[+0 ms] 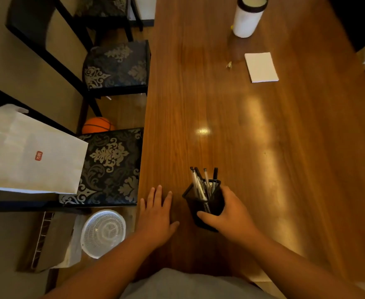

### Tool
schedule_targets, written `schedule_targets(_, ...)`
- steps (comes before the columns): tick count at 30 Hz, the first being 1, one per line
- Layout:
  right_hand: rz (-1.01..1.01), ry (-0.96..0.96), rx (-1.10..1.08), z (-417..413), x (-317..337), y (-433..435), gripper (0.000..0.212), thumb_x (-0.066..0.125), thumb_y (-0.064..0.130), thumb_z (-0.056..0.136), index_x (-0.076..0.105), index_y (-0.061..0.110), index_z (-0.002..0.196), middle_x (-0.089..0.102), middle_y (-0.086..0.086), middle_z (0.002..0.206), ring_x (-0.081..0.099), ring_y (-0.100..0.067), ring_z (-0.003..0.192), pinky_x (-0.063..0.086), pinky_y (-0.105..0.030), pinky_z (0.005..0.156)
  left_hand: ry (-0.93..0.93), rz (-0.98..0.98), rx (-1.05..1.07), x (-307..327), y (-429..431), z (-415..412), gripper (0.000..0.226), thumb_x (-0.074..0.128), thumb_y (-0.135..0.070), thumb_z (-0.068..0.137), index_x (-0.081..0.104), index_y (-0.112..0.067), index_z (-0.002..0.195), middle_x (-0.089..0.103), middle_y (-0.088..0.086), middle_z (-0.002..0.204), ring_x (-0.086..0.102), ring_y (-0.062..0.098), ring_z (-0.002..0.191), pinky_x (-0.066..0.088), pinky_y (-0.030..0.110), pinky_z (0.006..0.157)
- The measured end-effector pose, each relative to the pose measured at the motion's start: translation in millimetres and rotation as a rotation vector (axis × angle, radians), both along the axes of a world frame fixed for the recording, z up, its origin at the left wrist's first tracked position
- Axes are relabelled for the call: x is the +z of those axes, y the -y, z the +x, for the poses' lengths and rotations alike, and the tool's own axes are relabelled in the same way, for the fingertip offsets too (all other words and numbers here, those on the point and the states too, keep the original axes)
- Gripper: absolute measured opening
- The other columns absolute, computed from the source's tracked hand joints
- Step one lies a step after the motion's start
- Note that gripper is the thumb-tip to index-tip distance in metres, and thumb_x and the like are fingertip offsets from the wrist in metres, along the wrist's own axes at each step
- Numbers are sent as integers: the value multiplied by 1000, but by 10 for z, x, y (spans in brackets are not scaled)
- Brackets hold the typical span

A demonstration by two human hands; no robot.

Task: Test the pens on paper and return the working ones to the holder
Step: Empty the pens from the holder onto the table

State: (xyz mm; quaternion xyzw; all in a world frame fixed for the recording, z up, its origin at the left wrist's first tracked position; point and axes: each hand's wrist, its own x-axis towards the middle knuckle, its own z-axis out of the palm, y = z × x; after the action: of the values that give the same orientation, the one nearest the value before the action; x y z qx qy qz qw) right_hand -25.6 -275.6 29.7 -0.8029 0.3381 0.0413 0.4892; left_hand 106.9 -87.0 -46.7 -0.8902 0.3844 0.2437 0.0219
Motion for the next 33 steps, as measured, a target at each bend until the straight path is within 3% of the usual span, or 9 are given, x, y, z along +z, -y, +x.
schedule_targets(6,-5,-48,-50,-93,26,39,56,73,65,63,50,43,110,62,16,103,62,-1,91,58,-34,76,18,12,-27,-23,-49,-2,92,38,-70,85,-11,-29,152,-18,10,160,-19,30,146,-2,54,117)
schedule_targets(13,-29,-176,-81,-96,14,37,57,68,71,61,52,38,104,62,15,100,63,-3,86,59,-36,71,14,-4,-35,-16,-71,1,91,36,-71,86,-11,-29,152,-18,10,160,-20,29,146,-2,54,118)
schedule_targets(18,-262,-327,16,-49,-2,73,66,63,76,61,51,29,105,56,9,98,60,-13,87,57,-40,76,14,-17,-37,8,-82,4,90,35,-71,87,-12,-29,152,-19,9,160,-19,29,146,-1,54,118)
schedule_targets(25,-84,-376,-80,70,-59,212,68,61,81,54,54,32,101,65,13,86,65,-6,74,60,-36,64,10,-35,-46,2,-113,17,89,34,-71,88,-14,-31,151,-20,8,160,-20,27,146,-1,53,119)
schedule_targets(33,5,-449,-37,293,-16,426,50,64,74,59,60,31,84,72,7,79,71,-13,69,62,-38,67,12,-56,-51,-72,-155,49,90,35,-72,86,-14,-33,151,-18,6,161,-19,25,146,-1,51,118)
